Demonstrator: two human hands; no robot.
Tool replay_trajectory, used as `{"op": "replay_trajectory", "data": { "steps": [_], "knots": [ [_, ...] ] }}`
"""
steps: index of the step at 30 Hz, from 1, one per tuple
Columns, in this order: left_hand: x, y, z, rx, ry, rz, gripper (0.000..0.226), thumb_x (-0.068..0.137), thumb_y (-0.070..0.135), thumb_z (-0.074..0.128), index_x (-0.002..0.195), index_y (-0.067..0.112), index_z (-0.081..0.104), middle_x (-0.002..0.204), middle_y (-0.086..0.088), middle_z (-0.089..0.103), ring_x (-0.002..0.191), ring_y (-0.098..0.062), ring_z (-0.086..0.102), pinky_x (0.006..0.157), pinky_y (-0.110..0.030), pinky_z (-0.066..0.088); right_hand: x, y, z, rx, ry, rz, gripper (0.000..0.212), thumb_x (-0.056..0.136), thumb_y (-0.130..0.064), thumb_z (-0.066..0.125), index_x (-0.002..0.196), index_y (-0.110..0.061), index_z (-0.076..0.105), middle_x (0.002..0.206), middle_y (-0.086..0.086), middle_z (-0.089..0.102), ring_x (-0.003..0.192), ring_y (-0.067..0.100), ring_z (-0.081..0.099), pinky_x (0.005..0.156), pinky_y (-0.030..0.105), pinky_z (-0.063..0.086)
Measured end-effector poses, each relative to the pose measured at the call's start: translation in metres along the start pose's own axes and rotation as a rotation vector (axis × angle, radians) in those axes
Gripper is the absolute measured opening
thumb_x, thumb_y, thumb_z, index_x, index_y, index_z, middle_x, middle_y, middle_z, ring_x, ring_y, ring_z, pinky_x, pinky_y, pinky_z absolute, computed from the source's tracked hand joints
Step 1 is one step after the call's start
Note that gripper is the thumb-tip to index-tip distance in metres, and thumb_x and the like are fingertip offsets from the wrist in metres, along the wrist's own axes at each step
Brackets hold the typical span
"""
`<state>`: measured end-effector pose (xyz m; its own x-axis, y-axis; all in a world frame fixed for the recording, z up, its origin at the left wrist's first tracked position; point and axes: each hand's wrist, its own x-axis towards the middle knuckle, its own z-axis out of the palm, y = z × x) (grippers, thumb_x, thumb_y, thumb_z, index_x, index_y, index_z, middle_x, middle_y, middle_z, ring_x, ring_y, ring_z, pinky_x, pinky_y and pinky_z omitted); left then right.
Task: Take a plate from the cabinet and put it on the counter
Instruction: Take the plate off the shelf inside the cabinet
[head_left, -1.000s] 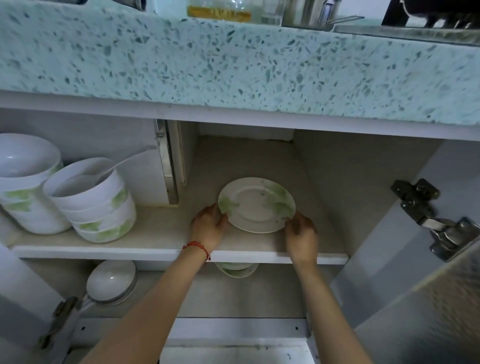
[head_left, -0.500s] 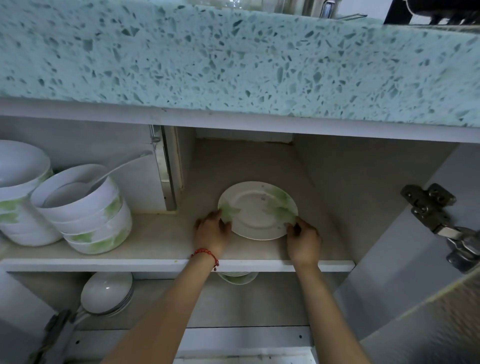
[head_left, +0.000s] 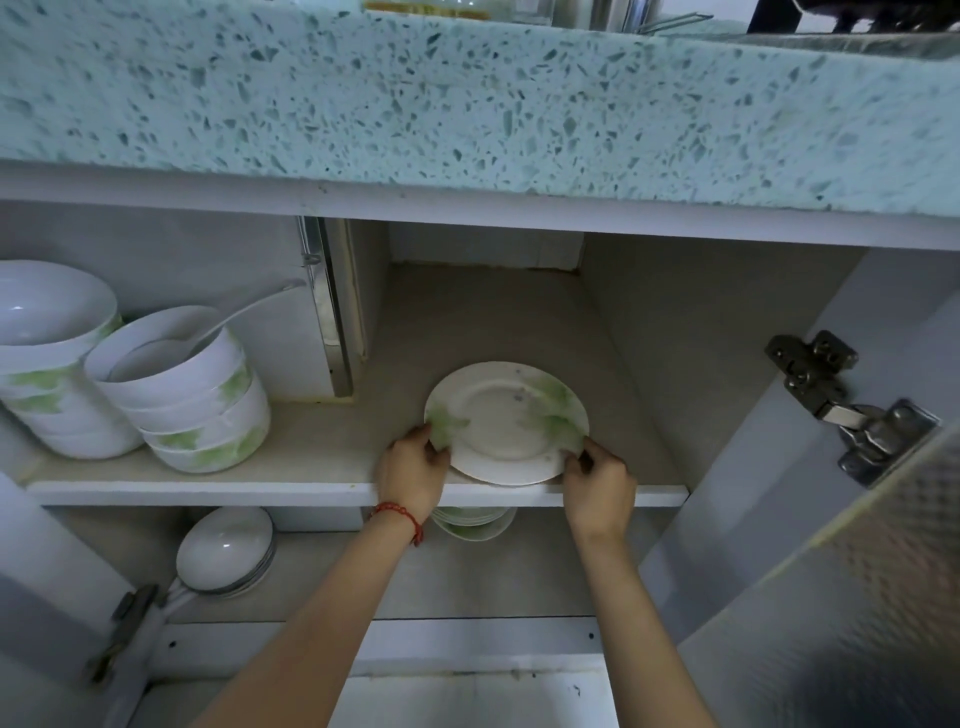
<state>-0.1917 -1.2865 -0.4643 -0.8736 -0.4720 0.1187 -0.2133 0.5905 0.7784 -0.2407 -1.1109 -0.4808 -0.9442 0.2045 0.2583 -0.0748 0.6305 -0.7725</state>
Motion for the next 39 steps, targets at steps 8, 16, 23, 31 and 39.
{"op": "replay_trajectory", "data": {
  "steps": [8,16,23,31,39],
  "knots": [
    [-0.035,0.003,-0.007,-0.034,0.025,-0.027,0.029,0.083,0.011,0.06,0.11,0.002,0.061,0.108,-0.022,0.068,0.099,-0.038,0.06,0.081,-0.036,0.048,-0.023,0.006,-0.017,0.019,-0.025,0.002,0.014,0.081,-0.008,0.057,0.09,-0.006,0.067,0.081,0.021,0.068,0.08,0.04,0.059,0.062,0.027,0.036],
    [-0.046,0.001,-0.007,-0.003,0.021,-0.037,0.039,0.086,0.015,0.057,0.123,0.003,0.052,0.121,-0.019,0.062,0.113,-0.035,0.054,0.092,-0.036,0.045,-0.031,0.011,-0.015,0.078,-0.028,0.073,0.027,0.085,-0.015,0.054,0.109,-0.009,0.065,0.106,0.017,0.069,0.093,0.038,0.061,0.079,0.034,0.049],
    [-0.027,0.002,-0.013,0.039,0.04,0.014,0.024,0.084,0.011,0.055,0.106,0.002,0.062,0.106,-0.024,0.066,0.094,-0.041,0.06,0.08,-0.041,0.049,-0.021,0.008,-0.019,0.072,0.036,0.042,0.011,0.081,-0.011,0.059,0.086,-0.004,0.065,0.086,0.018,0.069,0.086,0.04,0.061,0.078,0.039,0.047],
    [-0.005,-0.002,-0.004,0.179,0.038,0.014,0.024,0.081,0.017,0.058,0.098,0.001,0.062,0.102,-0.022,0.063,0.095,-0.039,0.058,0.086,-0.043,0.047,-0.004,0.011,-0.019,-0.166,0.036,0.081,0.022,0.085,-0.022,0.053,0.092,-0.005,0.064,0.106,0.015,0.066,0.114,0.031,0.047,0.093,0.041,0.03],
    [-0.002,-0.003,0.002,0.158,0.046,-0.027,0.027,0.08,0.017,0.06,0.105,0.007,0.063,0.114,-0.015,0.063,0.102,-0.035,0.058,0.098,-0.046,0.04,-0.007,0.003,-0.009,-0.115,0.015,0.063,0.024,0.083,-0.02,0.058,0.098,-0.004,0.067,0.114,0.012,0.064,0.12,0.029,0.042,0.1,0.039,0.023]
  ]
}}
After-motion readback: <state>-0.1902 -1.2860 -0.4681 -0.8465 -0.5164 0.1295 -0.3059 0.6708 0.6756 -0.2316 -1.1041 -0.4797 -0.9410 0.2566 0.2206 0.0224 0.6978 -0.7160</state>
